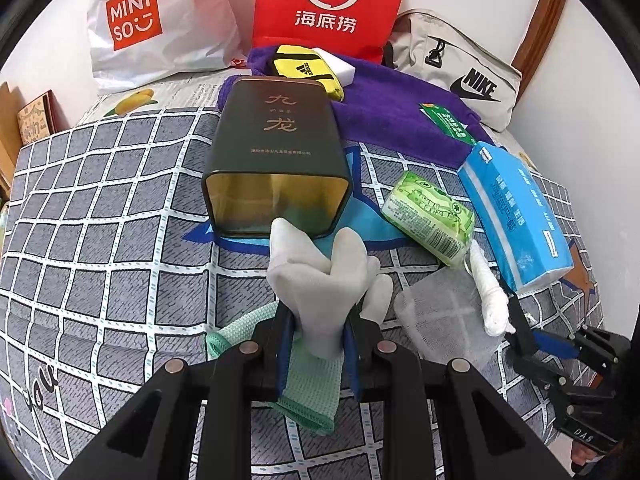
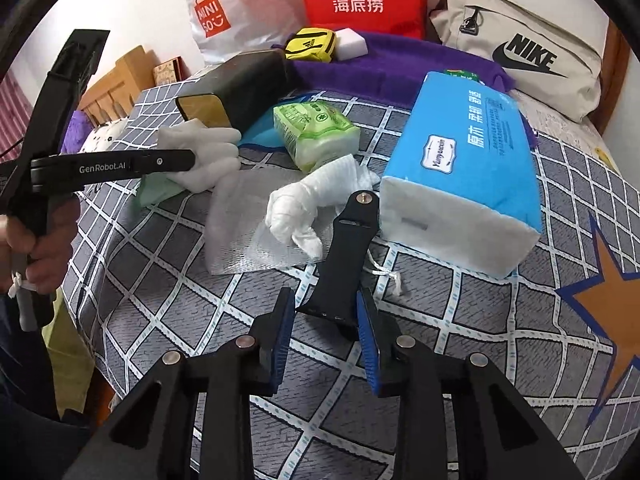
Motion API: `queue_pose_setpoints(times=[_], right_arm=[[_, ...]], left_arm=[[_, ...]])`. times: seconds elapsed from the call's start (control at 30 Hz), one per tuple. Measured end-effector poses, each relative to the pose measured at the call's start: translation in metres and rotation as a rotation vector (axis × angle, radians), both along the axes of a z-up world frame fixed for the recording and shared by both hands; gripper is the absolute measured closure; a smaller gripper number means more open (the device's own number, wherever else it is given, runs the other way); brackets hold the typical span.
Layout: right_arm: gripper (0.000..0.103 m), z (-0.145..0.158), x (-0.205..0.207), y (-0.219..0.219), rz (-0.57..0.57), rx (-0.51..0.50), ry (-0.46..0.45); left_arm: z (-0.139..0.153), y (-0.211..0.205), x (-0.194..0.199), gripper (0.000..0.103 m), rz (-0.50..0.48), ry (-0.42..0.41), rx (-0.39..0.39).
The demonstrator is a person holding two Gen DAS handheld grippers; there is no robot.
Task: Organize soft objects
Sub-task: 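Lift the white glove and green cloth with the left tool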
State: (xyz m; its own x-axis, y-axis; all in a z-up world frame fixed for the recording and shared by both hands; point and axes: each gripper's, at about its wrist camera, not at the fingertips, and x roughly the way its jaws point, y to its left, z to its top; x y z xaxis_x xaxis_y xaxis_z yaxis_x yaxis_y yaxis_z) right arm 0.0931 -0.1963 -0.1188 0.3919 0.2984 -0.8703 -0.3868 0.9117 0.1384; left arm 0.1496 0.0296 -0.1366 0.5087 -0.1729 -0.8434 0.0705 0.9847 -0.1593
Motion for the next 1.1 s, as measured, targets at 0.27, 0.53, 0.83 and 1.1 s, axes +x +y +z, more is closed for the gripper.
queue_pose_setpoints(times=[0.27,0.53,0.83,1.1], right_arm=[[0.064,-0.010,0.024,0.009,-0.059,-0.016,-0.011],[0.082,-0.005,0.017,-0.005,-0.065,-0.019,-0.010],[0.080,-0.013,0.017,-0.005,-0.067,-0.008,-0.017],[0.082,0.009,0.011,-0.014,-0.067,0.024,-0.042]], left_arm=[[0.001,-0.001,0.000,0.081,-0.003,0.002,0.010],[0.000,-0.001,0.002,0.081,-0.003,0.003,0.012],[0.000,-0.002,0.001,0.081,-0.002,0.003,0.019],[0.016,0.001,-0.010,0.081,0.005,-0.027,0.007]])
